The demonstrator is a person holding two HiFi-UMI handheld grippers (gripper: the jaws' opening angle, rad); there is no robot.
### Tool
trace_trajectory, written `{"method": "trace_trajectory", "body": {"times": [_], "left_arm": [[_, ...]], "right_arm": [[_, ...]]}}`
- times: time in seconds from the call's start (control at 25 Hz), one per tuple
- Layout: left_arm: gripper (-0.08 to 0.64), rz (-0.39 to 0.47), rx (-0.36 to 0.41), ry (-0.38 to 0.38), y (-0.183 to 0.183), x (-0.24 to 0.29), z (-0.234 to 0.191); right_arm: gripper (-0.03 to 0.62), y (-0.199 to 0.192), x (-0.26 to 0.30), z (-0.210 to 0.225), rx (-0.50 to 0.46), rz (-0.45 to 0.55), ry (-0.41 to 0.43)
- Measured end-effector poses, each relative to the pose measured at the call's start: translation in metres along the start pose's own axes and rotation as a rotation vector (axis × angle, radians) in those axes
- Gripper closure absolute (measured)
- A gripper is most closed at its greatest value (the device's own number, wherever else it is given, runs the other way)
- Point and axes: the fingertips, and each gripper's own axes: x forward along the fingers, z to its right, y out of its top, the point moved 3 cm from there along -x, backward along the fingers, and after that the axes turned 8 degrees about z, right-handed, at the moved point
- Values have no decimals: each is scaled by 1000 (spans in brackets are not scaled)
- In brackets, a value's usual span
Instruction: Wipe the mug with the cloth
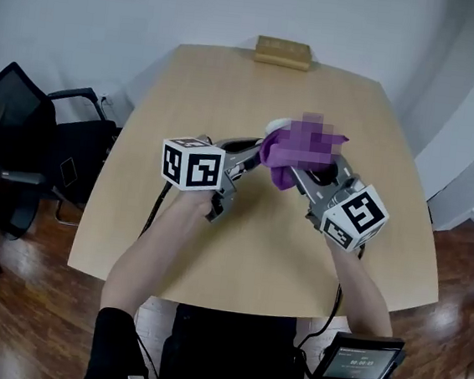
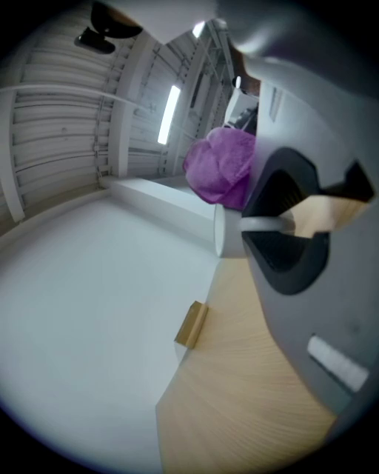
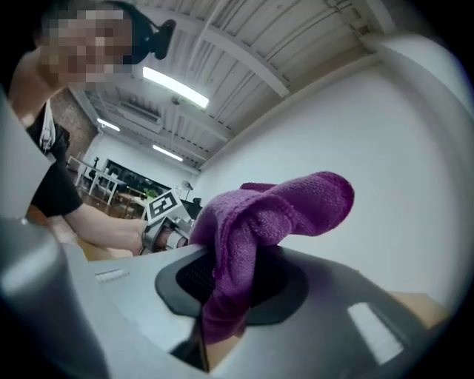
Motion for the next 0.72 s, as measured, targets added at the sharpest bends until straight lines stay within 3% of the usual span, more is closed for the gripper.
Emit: {"method": "trace_trajectory", "body": {"times": [0.16,0.28,0.36,0.52,0.6,0.64,0.72], "left_arm": [[486,0,-32,-7,-3,4,2],[486,27,-55,-8,-2,2,3],[486,50,-72,0,0,1,0],[483,91,-61,37,10,-6,-10],[485,108,-45,57,16,-11,-13],[485,110,-31,70,17,-12,-14],[485,94,6,97,16,-11,-15]], "right_arm": [[515,3,4,-1,-207,-19,-16],[515,-6,11,-12,-291,-77,8],[515,-21,10,-23,-317,-152,52],[515,-75,5,-37,-272,-365,171],[515,-87,-1,-35,-269,-426,177],[515,-80,-4,-31,-264,-403,160],[515,-40,-7,-21,-250,-253,99]]}}
